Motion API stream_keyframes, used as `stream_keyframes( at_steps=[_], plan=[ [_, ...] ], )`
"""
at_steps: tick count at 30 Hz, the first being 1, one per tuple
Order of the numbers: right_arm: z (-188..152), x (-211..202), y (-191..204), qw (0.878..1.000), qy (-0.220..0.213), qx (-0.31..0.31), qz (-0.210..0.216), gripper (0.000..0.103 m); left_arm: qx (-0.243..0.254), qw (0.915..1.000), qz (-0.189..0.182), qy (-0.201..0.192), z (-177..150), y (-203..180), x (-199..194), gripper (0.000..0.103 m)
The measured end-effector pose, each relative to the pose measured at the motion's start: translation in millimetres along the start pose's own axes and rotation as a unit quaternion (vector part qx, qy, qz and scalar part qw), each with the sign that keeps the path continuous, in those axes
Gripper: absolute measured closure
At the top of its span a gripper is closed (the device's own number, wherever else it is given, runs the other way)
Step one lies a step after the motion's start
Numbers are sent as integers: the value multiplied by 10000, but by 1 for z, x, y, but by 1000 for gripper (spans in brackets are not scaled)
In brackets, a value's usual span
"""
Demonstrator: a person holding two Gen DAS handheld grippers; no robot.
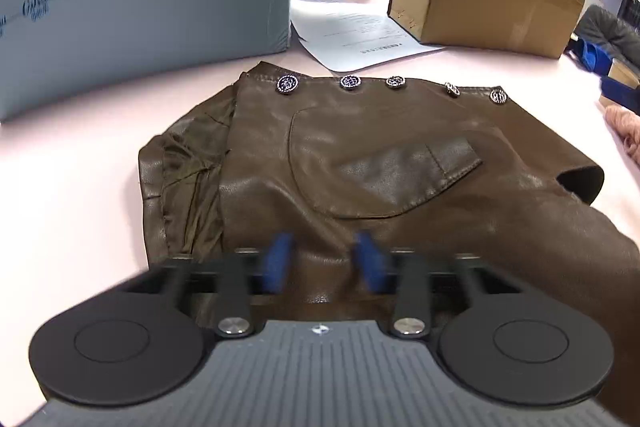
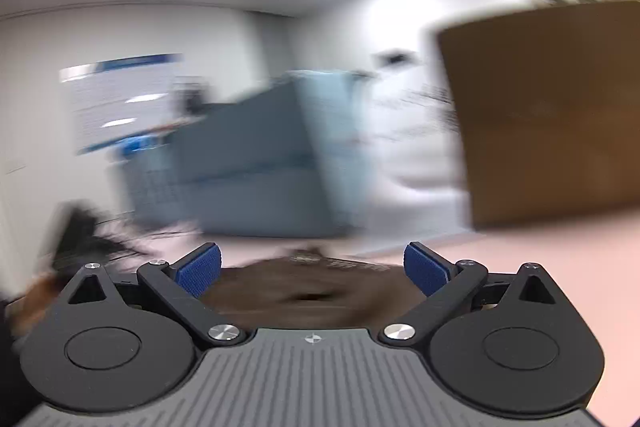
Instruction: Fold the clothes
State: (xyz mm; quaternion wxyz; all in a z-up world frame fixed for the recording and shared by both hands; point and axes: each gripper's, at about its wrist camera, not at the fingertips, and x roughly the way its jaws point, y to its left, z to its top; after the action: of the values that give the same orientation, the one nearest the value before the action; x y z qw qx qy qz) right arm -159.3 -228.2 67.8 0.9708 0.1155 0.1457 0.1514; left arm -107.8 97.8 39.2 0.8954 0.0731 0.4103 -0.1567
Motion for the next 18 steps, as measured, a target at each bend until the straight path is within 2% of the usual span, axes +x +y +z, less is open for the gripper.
stream_keyframes(
  at_steps=[1, 3, 7, 12, 14, 16, 18],
  plan=[
    [-1, 8, -5, 9990, 89, 16, -442, 4, 77, 9997, 224, -9, 0, -4, 0, 103],
    [-5, 13, -9, 9960, 150, -74, -874, 4, 93, 9994, 343, -60, -2, -6, -3, 103],
    [-10, 17, -15, 9954, 217, -64, -936, 4, -75, 9986, 466, -246, -5, 2, -13, 103],
    [-15, 21, -21, 9949, 280, -28, -970, 4, -113, 9985, 233, -473, -13, 21, -25, 100],
    [-14, 22, -22, 9948, 317, -3, -970, 4, -169, 9980, 246, -559, -14, 28, -26, 82],
    [-13, 23, -22, 9947, 365, 16, -956, 4, -91, 9970, 351, -685, -17, 30, -28, 40],
    [-13, 26, -22, 9946, 410, 21, -952, 4, 33, 9967, 326, -748, -20, 30, -28, 30]
  ],
)
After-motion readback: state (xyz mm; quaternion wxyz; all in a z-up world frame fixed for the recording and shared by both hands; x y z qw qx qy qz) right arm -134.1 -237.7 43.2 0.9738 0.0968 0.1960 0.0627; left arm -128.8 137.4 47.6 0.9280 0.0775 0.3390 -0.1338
